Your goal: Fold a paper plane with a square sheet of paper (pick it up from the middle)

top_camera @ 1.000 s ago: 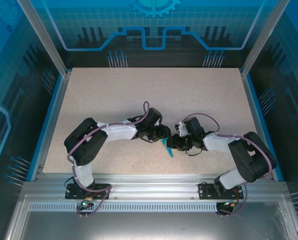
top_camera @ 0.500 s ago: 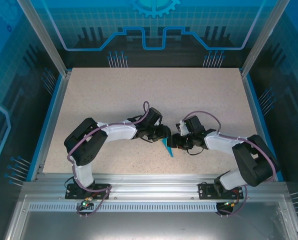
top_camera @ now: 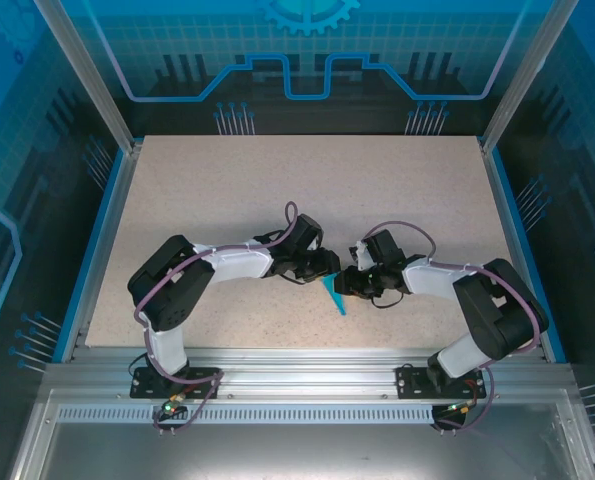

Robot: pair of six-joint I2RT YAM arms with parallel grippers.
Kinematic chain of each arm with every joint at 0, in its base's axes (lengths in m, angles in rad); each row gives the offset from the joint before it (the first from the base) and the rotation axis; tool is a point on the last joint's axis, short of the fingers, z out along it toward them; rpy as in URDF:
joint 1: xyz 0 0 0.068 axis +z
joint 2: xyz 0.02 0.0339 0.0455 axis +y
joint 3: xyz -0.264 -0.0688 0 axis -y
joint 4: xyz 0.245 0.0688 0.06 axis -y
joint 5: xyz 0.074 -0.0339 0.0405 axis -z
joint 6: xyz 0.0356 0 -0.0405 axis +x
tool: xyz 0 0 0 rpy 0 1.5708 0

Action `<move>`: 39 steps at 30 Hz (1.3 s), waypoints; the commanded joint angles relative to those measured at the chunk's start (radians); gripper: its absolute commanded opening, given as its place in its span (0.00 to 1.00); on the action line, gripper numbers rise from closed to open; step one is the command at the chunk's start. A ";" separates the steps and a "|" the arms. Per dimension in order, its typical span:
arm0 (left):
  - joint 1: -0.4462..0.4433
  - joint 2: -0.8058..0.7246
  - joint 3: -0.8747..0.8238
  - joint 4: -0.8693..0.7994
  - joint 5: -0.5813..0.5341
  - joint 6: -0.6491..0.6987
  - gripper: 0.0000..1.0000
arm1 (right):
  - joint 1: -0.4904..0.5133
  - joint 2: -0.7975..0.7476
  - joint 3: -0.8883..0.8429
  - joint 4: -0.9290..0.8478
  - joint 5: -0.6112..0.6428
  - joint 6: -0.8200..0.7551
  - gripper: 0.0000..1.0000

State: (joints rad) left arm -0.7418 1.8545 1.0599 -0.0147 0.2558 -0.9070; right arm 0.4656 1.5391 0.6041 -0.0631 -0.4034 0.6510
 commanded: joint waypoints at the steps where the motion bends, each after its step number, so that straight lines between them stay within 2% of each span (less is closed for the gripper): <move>1: -0.010 0.018 0.032 0.012 0.033 0.016 0.41 | 0.003 0.036 0.012 0.055 0.020 0.015 0.31; 6: -0.011 0.006 0.033 0.004 0.028 0.022 0.42 | 0.004 0.043 0.004 0.053 0.020 0.015 0.26; 15: 0.007 0.021 0.038 -0.025 0.014 0.011 0.41 | 0.022 0.052 -0.003 0.048 0.001 0.001 0.27; 31: 0.040 0.093 0.056 0.008 0.036 0.026 0.41 | 0.052 0.076 0.005 0.005 0.059 -0.007 0.26; 39: 0.040 0.128 0.058 -0.043 0.042 0.042 0.38 | 0.063 0.029 0.024 -0.060 0.077 -0.025 0.26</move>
State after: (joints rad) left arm -0.7067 1.9499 1.1007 -0.0166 0.2802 -0.8932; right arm 0.4862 1.5482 0.6239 -0.1020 -0.3500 0.6498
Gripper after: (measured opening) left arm 0.384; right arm 0.262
